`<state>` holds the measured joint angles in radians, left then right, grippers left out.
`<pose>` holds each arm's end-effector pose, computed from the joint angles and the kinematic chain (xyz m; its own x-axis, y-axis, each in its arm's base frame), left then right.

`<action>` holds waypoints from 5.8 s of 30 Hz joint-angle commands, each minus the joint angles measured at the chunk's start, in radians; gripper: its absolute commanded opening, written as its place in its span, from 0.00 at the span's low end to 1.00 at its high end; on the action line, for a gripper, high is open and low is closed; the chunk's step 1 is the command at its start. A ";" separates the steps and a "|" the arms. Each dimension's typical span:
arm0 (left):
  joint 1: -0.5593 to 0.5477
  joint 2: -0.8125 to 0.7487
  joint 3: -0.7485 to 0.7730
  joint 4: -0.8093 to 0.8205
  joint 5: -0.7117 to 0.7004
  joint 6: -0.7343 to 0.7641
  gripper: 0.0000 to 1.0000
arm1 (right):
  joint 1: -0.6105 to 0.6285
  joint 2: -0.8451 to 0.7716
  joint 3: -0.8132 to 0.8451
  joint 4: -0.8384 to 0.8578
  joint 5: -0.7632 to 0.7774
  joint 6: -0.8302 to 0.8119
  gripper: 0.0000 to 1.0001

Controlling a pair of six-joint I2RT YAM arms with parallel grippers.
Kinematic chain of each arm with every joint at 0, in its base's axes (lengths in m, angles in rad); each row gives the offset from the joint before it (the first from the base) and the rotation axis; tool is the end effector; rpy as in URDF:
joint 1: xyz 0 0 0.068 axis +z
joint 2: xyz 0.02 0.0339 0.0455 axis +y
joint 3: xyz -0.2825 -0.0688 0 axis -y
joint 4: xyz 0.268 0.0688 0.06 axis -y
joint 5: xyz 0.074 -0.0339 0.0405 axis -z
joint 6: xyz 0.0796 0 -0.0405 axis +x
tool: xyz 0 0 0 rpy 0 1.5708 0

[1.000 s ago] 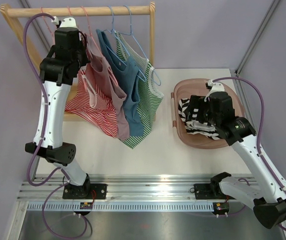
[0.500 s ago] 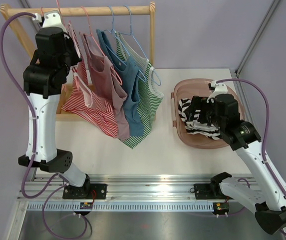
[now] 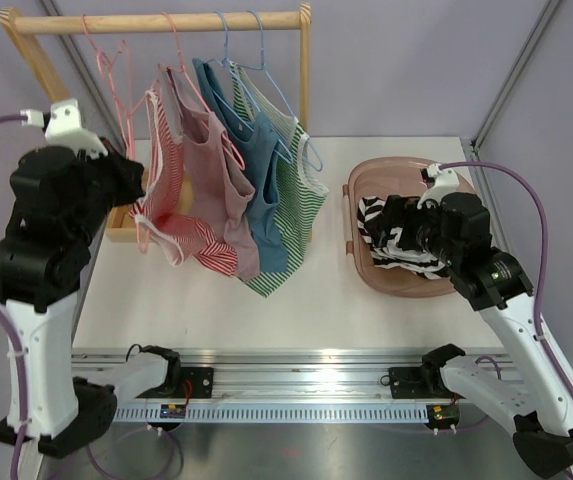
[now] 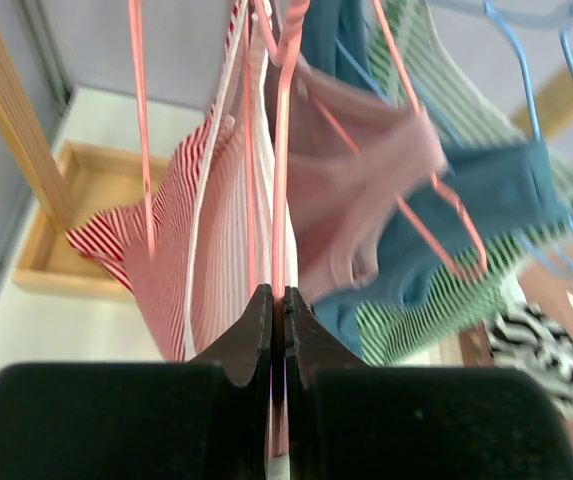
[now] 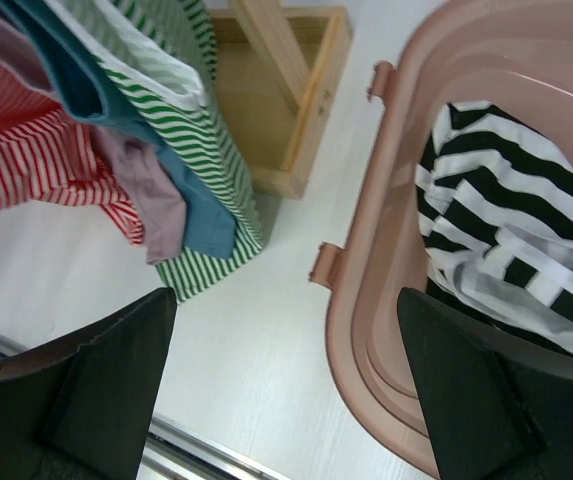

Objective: Remove the tank top from the hanger

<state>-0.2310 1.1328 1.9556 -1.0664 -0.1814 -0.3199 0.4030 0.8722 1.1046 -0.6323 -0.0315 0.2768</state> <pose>0.1846 -0.0287 0.5699 -0.2401 -0.2613 -0.9349 -0.0218 0.9643 -0.2639 0.2076 0.0912 0.3901 -0.4589 0.1013 -0.8827 -0.3049 0.9152 0.2635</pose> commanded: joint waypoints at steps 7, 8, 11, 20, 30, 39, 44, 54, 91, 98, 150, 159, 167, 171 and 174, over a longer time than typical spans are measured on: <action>0.002 -0.453 -0.567 0.031 0.292 -0.056 0.00 | -0.003 -0.006 -0.112 0.255 -0.405 0.081 0.99; 0.002 -0.476 -0.605 0.019 0.302 -0.054 0.00 | -0.003 0.002 -0.130 0.310 -0.428 0.113 0.99; 0.002 -0.568 -0.699 -0.043 0.388 -0.035 0.00 | 0.006 0.034 -0.205 0.399 -0.505 0.182 0.99; 0.002 -0.669 -0.925 -0.058 0.795 0.013 0.00 | 0.417 0.240 -0.313 0.744 -0.202 0.273 0.99; 0.002 -0.659 -0.988 0.040 0.915 -0.008 0.00 | 0.566 0.451 -0.232 0.829 0.100 0.256 0.97; 0.002 -0.650 -0.979 0.066 0.939 -0.016 0.00 | 0.566 0.609 -0.138 0.842 0.145 0.208 0.65; 0.001 -0.651 -0.953 0.028 0.880 0.007 0.00 | 0.566 0.625 -0.129 0.829 0.191 0.199 0.29; -0.056 -0.660 -0.888 0.022 0.869 0.041 0.00 | 0.557 0.482 -0.120 0.605 0.520 0.128 0.00; -0.110 -0.595 -1.090 1.598 0.648 -0.331 0.00 | 0.464 0.226 0.412 0.272 -0.183 0.107 0.00; -0.111 -0.435 -1.161 1.914 0.669 -0.274 0.00 | 0.471 0.272 0.459 0.336 -0.528 0.142 0.00; -0.105 -0.202 -0.344 0.347 -0.032 -0.056 0.00 | 0.517 0.194 -0.037 0.186 0.090 0.114 0.99; 0.229 0.123 -0.022 0.316 0.328 -0.148 0.00 | 0.517 0.128 -0.112 0.249 0.001 0.108 0.99; 0.395 0.312 0.118 0.336 0.513 -0.189 0.00 | 0.517 0.091 -0.161 0.270 -0.022 0.105 1.00; 0.438 0.370 0.126 0.345 0.569 -0.194 0.00 | 0.517 0.140 -0.199 0.370 -0.142 0.114 0.99; 0.440 0.380 0.125 0.313 0.568 -0.179 0.00 | 0.528 0.230 -0.197 0.404 -0.153 0.140 1.00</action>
<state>0.2070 1.5219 2.0342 -0.7738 0.3065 -0.4988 0.9142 1.0378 0.9138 -0.3237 -0.1257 0.3946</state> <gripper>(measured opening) 0.022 0.993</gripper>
